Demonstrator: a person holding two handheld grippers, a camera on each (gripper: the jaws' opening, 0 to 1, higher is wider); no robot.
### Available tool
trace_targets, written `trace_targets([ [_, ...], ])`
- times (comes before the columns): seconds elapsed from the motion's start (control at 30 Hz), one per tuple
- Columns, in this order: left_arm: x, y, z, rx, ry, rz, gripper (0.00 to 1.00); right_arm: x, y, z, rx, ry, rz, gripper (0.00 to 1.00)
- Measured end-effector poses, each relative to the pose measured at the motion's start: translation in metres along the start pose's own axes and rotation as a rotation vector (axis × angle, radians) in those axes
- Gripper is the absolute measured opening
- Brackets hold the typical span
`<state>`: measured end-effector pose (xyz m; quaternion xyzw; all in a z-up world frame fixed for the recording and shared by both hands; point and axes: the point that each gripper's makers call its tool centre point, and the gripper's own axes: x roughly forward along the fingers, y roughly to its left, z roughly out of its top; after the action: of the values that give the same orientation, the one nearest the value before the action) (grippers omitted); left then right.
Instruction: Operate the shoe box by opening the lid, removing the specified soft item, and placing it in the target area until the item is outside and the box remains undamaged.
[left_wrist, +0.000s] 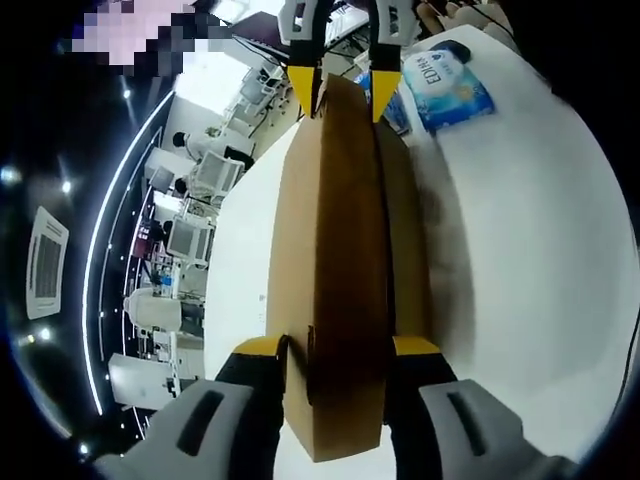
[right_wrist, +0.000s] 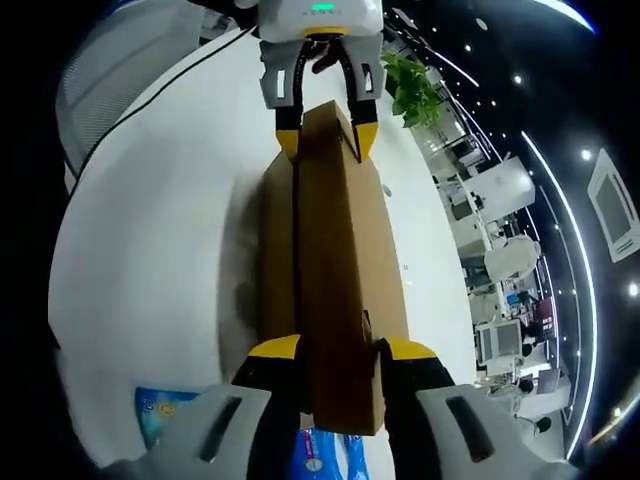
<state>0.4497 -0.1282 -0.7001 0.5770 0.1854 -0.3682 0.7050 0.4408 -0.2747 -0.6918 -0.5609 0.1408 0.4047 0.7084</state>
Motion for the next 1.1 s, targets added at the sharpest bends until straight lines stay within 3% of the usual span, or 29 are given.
trace_targets([
  [0.17,0.000,0.003,-0.001,-0.012,-0.003,-0.001,0.41,0.000,0.000,0.000,0.001,-0.003,0.002,0.28],
  [0.33,-0.002,0.009,0.000,-0.050,-0.012,0.003,0.53,0.001,0.002,-0.001,0.004,0.001,0.015,0.28],
  [0.63,0.001,-0.004,-0.002,-0.056,-0.013,-0.026,0.56,0.004,0.006,-0.004,0.001,0.010,0.026,0.24],
  [1.1,0.009,-0.027,-0.009,-0.060,-0.003,-0.064,0.57,0.012,0.020,-0.003,0.028,0.021,0.073,0.39],
])
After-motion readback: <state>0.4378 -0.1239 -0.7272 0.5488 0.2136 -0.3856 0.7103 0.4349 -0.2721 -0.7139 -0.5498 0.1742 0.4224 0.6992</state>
